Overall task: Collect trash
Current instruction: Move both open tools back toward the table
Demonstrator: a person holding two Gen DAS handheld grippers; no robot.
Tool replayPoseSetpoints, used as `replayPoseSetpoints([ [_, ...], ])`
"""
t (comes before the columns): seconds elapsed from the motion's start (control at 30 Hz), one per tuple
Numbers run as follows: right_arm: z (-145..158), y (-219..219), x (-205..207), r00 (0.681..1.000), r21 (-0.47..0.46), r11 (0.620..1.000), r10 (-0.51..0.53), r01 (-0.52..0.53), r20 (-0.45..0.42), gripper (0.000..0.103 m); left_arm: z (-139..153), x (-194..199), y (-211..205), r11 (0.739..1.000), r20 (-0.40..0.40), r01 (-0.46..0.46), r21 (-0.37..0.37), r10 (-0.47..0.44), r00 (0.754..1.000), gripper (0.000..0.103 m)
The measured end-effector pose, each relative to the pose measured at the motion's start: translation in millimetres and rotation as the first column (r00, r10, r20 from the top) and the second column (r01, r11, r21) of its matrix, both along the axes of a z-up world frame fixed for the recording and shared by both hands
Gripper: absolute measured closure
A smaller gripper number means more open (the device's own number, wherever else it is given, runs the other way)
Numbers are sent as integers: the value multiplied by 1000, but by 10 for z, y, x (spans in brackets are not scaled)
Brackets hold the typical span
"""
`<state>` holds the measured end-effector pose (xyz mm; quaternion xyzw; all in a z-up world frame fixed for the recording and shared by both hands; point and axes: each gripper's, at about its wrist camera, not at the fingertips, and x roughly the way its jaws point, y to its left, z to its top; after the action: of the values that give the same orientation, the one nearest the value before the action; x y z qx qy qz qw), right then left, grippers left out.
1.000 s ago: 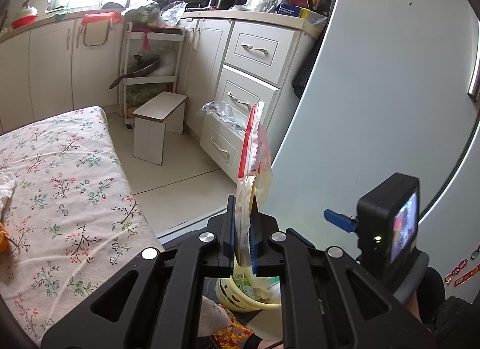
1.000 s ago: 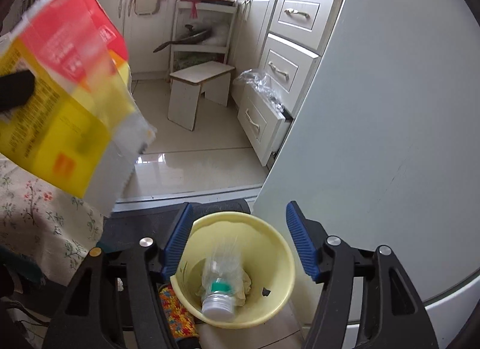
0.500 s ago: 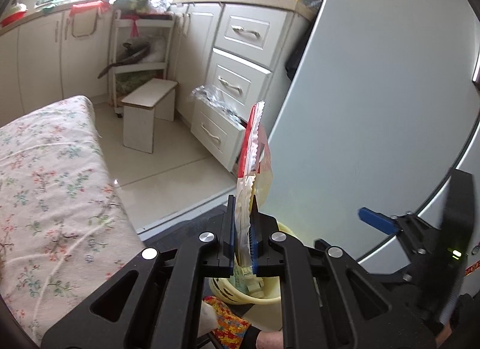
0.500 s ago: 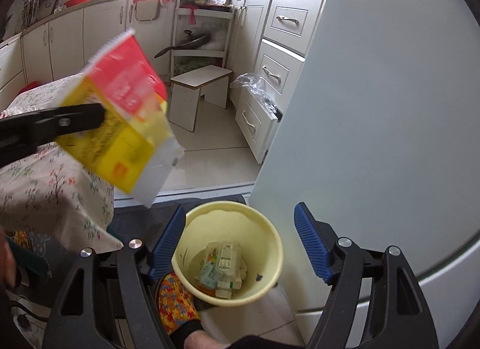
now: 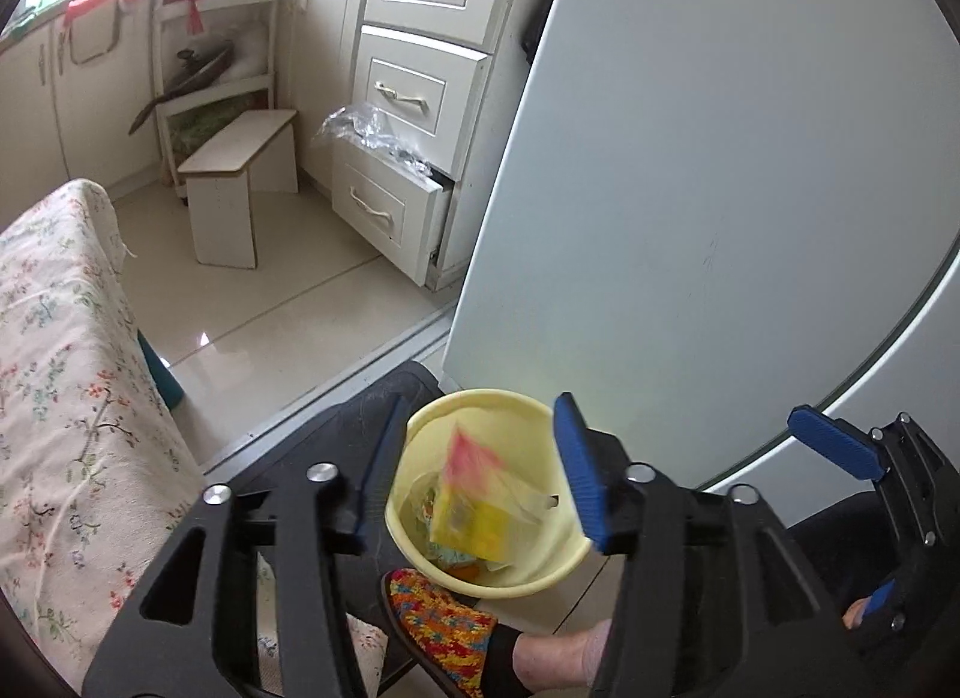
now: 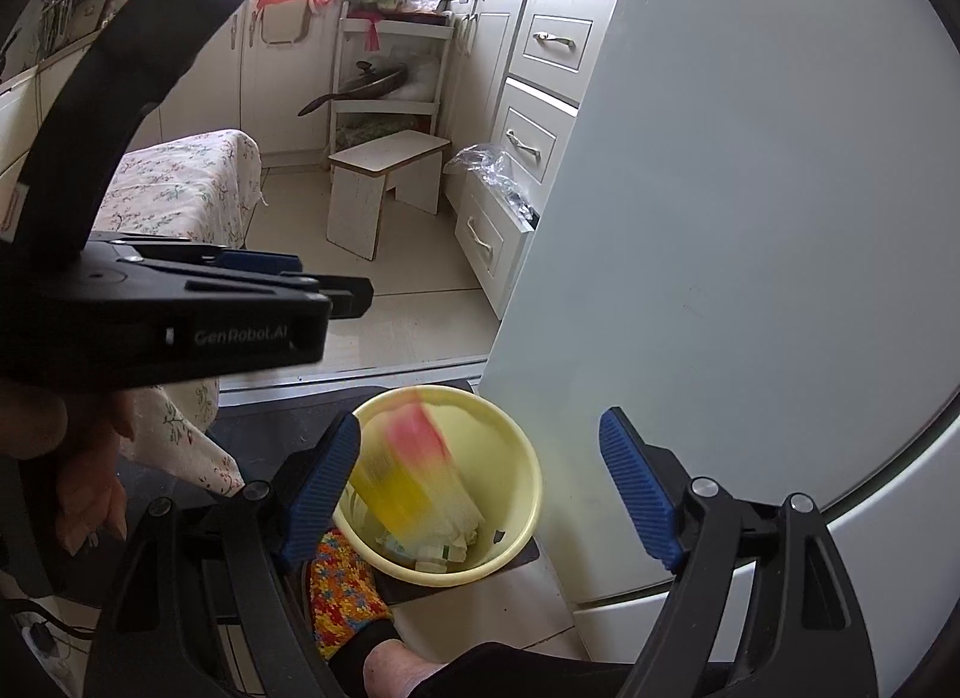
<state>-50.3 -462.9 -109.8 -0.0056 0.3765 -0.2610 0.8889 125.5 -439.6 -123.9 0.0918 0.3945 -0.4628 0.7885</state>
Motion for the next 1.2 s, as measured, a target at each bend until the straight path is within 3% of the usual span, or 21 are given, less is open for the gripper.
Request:
replayPoseSetpoints([
  [0.13,55,58,-9,1000,-18,1000,8,-8,17,23,123,-22,205,999,12,-47,-22,48,999,48],
  [0.2,91,101,-12,999,-28,999,16,-15,28,21,208,-42,379,994,24,-97,-43,98,995,39],
  [0.4,209,312,19,996,-63,996,67,-64,52,18,457,-111,991,971,82,-220,-90,228,970,28],
  [0.67,332,670,88,985,-107,983,155,-147,69,13,602,-108,1713,934,123,-341,-108,353,928,21],
  [0.93,389,1068,241,967,-143,962,245,-234,66,10,599,-84,2374,894,177,-441,-79,448,877,16],
  [1.2,426,1406,395,944,-141,939,325,-314,60,8,567,-20,2926,842,237,-532,-94,538,809,13],
])
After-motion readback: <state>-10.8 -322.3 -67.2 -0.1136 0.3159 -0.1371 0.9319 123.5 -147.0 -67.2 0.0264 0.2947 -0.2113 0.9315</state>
